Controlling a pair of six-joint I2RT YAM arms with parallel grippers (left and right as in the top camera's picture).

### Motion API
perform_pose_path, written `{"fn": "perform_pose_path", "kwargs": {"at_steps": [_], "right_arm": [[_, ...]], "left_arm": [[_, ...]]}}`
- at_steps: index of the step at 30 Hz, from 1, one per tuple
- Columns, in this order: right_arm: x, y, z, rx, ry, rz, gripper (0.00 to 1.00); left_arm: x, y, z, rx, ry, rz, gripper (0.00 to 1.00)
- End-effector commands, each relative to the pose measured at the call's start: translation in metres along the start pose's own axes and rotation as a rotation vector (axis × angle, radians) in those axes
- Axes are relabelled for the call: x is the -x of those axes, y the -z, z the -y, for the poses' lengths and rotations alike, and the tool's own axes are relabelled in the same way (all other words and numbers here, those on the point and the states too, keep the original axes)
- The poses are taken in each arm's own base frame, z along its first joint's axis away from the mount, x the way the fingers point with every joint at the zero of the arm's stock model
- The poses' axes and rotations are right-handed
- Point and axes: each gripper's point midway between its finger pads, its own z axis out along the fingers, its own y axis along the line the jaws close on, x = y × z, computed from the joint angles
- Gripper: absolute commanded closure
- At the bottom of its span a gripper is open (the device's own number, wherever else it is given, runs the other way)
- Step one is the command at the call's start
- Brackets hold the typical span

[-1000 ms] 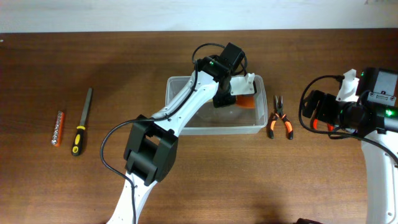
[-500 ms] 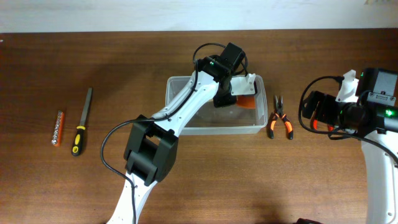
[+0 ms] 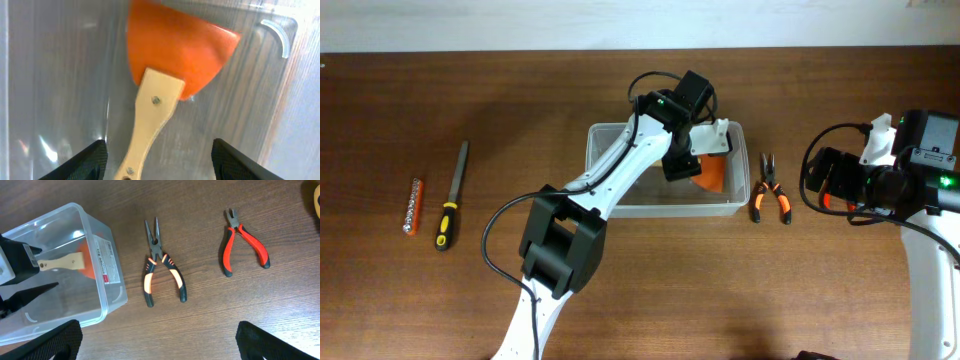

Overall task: Pack container
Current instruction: 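Release the scraper and move the left gripper to the yellow file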

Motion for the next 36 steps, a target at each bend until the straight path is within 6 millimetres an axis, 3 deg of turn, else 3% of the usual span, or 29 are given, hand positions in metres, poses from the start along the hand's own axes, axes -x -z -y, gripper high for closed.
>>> {"fn": "perform_pose_path", "kwargs": {"at_steps": [1,4,8,11,14,17,20,22,26,32,36], "right_arm": [[0.005,0.003,-0.002,0.013,0.002,0.012,0.01],[0.005,0.003,-0.002,0.013,0.002,0.012,0.01],[0.005,0.003,-0.002,0.013,0.002,0.012,0.01],[0.005,0.003,-0.002,0.013,0.002,0.011,0.01],[0.005,0.003,-0.002,0.013,0.002,0.012,0.01],[0.005,0.003,-0.002,0.013,0.002,0.011,0.01],[0.005,0.003,-0.002,0.013,0.002,0.011,0.01],[0.005,0.003,-0.002,0.013,0.002,0.011,0.01],[0.005,0.003,-0.002,0.013,0.002,0.011,0.01],[0.005,0.003,-0.002,0.013,0.002,0.011,0.01],[0.005,0.003,-0.002,0.013,0.002,0.011,0.01]], "left_arm": [[0.005,0.045,-0.015,0.082,0.105,0.032,0.31],[-0.006,0.082,-0.022,0.119,0.133,0.036,0.31],[-0.027,0.155,-0.043,0.209,0.253,0.101,0.31],[-0.055,0.208,-0.06,0.288,0.353,0.142,0.31],[-0.105,0.252,-0.072,0.352,0.471,0.135,0.31],[-0.171,0.272,-0.083,0.375,0.732,0.093,0.31],[-0.244,0.272,-0.081,0.35,1.038,0.01,0.31],[-0.285,0.264,-0.076,0.323,1.177,-0.047,0.25],[-0.348,0.238,-0.06,0.25,1.33,-0.147,0.19],[-0.403,0.196,-0.022,0.126,1.471,-0.261,0.19],[-0.426,0.169,-0.014,0.124,1.492,-0.267,0.17]]}}
